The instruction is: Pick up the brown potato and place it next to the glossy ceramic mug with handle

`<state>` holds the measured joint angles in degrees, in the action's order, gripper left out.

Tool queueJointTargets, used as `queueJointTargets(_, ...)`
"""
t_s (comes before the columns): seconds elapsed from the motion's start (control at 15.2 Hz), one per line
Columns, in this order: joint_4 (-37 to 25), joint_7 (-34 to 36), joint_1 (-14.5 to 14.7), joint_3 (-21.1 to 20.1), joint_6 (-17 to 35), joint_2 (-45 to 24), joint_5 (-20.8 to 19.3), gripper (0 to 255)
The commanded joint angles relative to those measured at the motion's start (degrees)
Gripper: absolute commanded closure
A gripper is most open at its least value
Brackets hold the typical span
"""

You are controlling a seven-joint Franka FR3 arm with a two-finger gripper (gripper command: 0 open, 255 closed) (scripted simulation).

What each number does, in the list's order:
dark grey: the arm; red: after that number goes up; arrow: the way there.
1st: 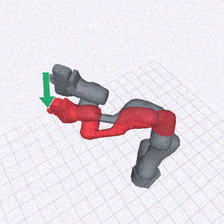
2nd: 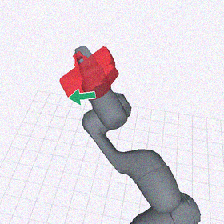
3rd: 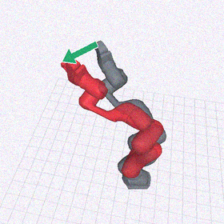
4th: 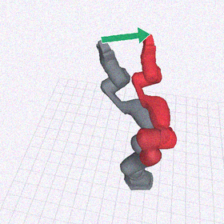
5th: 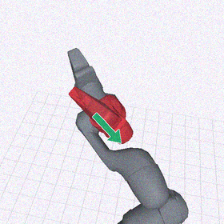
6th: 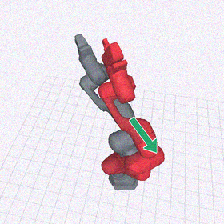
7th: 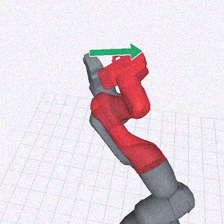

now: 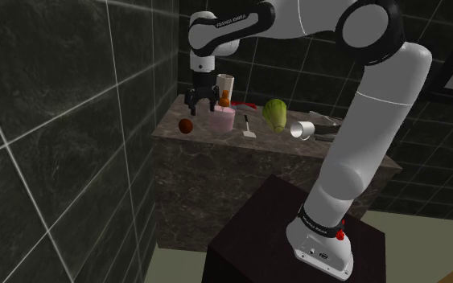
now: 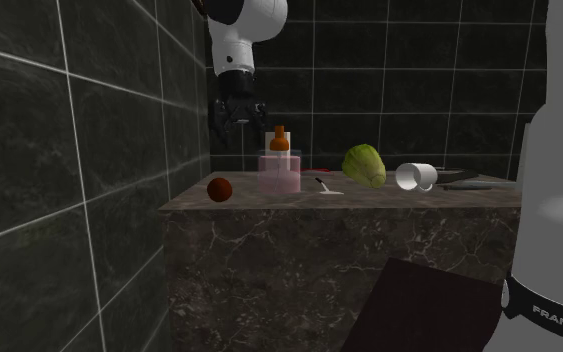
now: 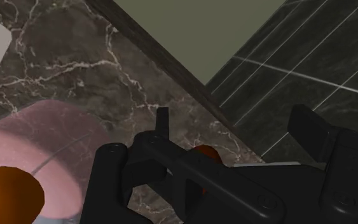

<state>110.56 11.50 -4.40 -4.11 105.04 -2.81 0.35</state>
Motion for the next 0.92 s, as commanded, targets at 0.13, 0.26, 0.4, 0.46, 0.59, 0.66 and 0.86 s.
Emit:
queueJointTargets(0.13,-9.50,0.71,-0.31,0.52,-0.34,-9.79,-1.05,0)
queueJointTargets(0.26,-14.84,1.09,-0.34,0.79,-1.08,-14.69,-1.47,0)
queueJointTargets(0.4,-20.72,1.42,-0.35,1.09,-2.20,-19.75,-1.84,0)
queueJointTargets(0.46,-23.90,1.57,-0.35,1.24,-2.91,-22.37,-2.00,0)
queueJointTargets(0.59,-30.89,1.82,-0.35,1.56,-4.69,-27.87,-2.28,0)
queueJointTargets(0.66,-34.78,1.92,-0.34,1.72,-5.80,-30.79,-2.40,0)
queueJointTargets(0.86,-37.06,2.02,-0.37,1.89,-5.42,-33.59,-2.50,0)
